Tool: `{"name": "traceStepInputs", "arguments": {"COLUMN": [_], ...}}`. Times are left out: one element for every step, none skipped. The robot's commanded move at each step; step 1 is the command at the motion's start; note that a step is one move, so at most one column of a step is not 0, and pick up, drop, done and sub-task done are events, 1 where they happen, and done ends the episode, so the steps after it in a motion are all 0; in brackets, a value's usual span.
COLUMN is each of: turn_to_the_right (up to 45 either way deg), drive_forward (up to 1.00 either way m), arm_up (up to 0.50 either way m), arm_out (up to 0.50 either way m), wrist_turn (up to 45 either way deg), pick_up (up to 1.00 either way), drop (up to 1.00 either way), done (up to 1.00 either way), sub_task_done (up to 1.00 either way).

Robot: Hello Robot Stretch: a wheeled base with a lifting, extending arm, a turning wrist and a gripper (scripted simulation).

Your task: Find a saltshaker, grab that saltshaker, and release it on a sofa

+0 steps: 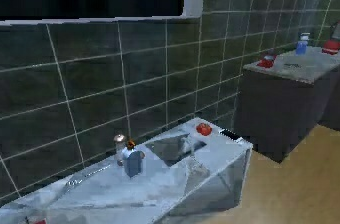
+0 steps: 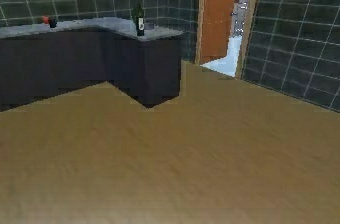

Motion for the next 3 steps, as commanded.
{"name": "traceStepInputs", "arguments": {"turn_to_the_right": [0.0, -45.0, -45.0], "drive_forward": [0.35, 0.0, 0.0], "arm_up": [0.0, 0.0, 0.0], "arm_out": [0.0, 0.0, 0.0], "wrist_turn": [0.0, 0.0, 0.0], "pick_up": [0.0, 0.0, 0.0], "drop": [0.0, 0.0, 0.0], "done": [0.0, 0.0, 0.0], "sub_task_done": [0.0, 0.0, 0.0]}}
